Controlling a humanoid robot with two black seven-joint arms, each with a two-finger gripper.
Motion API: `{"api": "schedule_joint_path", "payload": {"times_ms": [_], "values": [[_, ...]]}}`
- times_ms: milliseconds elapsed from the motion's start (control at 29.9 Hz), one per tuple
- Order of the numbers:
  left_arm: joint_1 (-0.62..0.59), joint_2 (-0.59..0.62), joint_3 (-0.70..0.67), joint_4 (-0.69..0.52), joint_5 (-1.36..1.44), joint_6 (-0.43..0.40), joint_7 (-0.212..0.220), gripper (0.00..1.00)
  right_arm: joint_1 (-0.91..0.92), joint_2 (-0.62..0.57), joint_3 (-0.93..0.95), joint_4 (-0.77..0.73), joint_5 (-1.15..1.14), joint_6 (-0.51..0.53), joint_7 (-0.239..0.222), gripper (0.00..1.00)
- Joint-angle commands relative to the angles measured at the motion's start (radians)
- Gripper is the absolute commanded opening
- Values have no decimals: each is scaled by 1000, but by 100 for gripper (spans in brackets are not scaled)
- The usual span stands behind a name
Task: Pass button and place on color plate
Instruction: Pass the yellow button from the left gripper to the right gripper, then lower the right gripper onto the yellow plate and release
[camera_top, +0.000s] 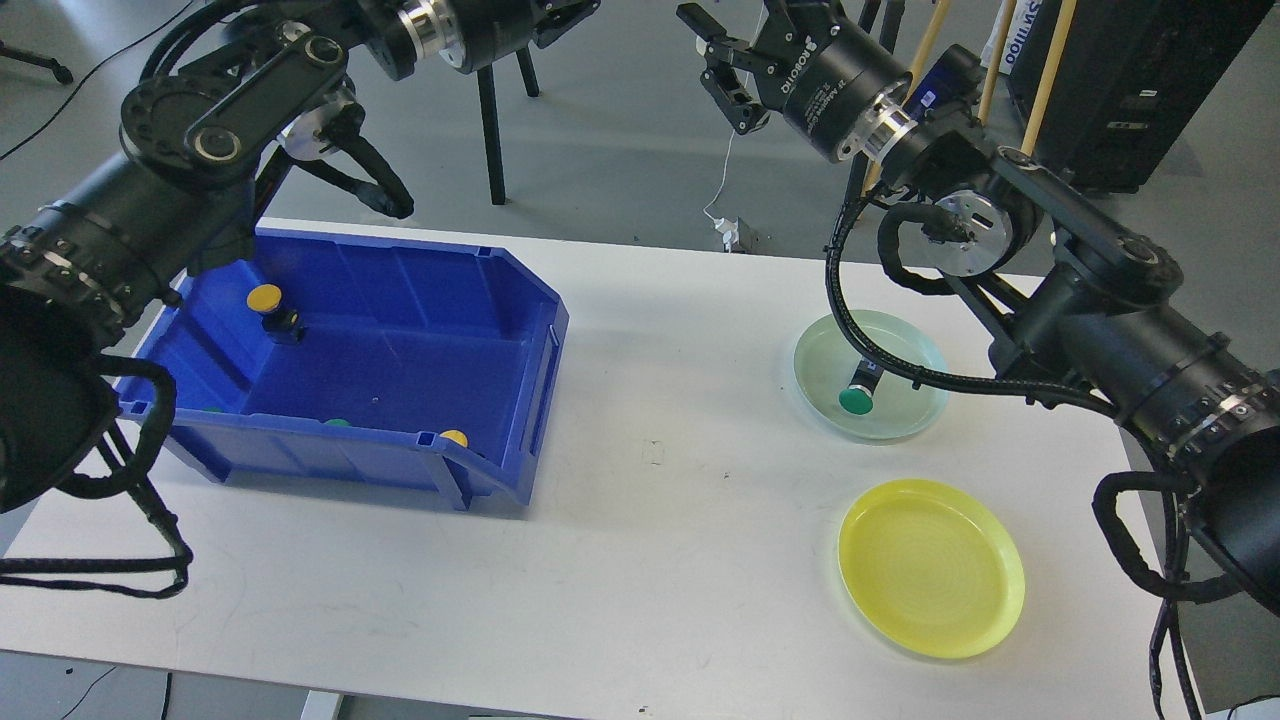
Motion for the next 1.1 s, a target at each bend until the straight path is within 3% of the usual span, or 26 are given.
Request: {"api": "schedule_joint_path", "payload": {"times_ms": [0,268,334,401,435,468,936,1070], "values": [[1,-1,0,0,0,0,1,9,1,-1,-3,-2,-2,1,0,18],[0,0,2,0,0,0,1,10,3,-1,-6,-2,-5,1,0,13],[1,0,2,1,0,0,3,18,3,-1,-6,-3,-5,1,0,13],[1,-3,0,21,-2,0,4,43,4,-1,-6,-3,-5,1,0,13],[1,-6,-1,37,-2,0,6,83,4,-1,-6,-3,-6,1,0,13],[1,-9,-1,50,-2,0,8,98,4,-1,-6,-3,-5,1,0,13],[0,-9,8,93,3,0,9,99,6,-21,-6,-2,-6,1,-2,13],[1,18,8,104,3,0,6,99,-9,-99,-14,12,-5,3,-5,13]]}}
